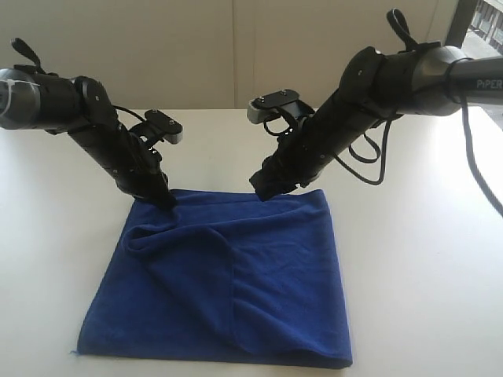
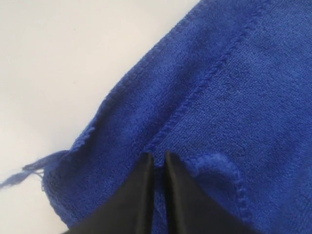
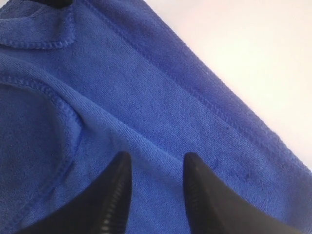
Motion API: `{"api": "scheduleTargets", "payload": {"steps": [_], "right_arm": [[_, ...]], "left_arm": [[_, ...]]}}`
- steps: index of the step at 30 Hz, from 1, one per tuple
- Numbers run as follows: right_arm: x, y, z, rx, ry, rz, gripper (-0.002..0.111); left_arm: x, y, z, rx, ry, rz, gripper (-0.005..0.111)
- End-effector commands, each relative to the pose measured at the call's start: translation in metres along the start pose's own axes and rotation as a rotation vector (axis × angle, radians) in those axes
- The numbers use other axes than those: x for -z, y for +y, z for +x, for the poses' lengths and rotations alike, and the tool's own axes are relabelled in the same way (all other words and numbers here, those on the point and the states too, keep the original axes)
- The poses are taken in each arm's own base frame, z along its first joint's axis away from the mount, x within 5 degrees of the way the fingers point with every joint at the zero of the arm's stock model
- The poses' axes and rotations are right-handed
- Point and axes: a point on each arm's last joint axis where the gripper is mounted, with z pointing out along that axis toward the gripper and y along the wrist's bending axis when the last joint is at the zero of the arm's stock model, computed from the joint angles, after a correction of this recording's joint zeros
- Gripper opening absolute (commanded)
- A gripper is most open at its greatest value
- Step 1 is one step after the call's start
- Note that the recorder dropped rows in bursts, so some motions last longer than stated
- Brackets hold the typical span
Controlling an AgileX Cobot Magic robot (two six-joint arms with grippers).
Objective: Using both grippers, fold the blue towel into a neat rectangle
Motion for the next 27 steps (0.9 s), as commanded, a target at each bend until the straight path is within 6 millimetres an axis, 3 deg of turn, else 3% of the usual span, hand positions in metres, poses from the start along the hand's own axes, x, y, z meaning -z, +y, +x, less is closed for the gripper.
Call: {"api": "scheduleTargets", "payload": {"steps": [1,6,12,16,18,21,23,27], "right_arm": [[-0.006,-0.005,0.004,-0.006,0.008,0.0,0.035],[-0.013,-0.007,0.007,-0.013,0.027,-0.009,0.035],[-0.013,-0.006,0.007,-0.013,0.029,-0.01,0.035],[-0.013,-0.006,0.008,-0.013,0.03,-0.011,0.035],[-0.013,-0.006,0.008,-0.013,0.03,-0.011,0.035],[-0.013,-0.006,0.008,-0.013,0.03,-0.011,0.035],[-0.013,-0.006,0.008,-0.013,0.031,-0.012,0.035],[-0.013,-0.006,0.008,-0.013,0.036,-0.017,0.035]], "left_arm": [[0.002,-0.002,-0.002,0.011,-0.003,0.011,0.003],[0.01,-0.003,-0.004,-0.01,-0.01,0.003,0.0],[0.035,-0.007,-0.011,-0.034,-0.039,-0.015,0.0],[0.044,-0.016,-0.003,-0.131,0.05,0.073,0.002],[0.043,-0.021,0.003,-0.198,0.106,0.137,0.011],[0.038,-0.023,0.01,-0.25,0.143,0.169,0.039],[0.033,-0.022,0.011,-0.254,0.158,0.17,0.052],[0.026,-0.02,0.014,-0.251,0.177,0.171,0.05]]}}
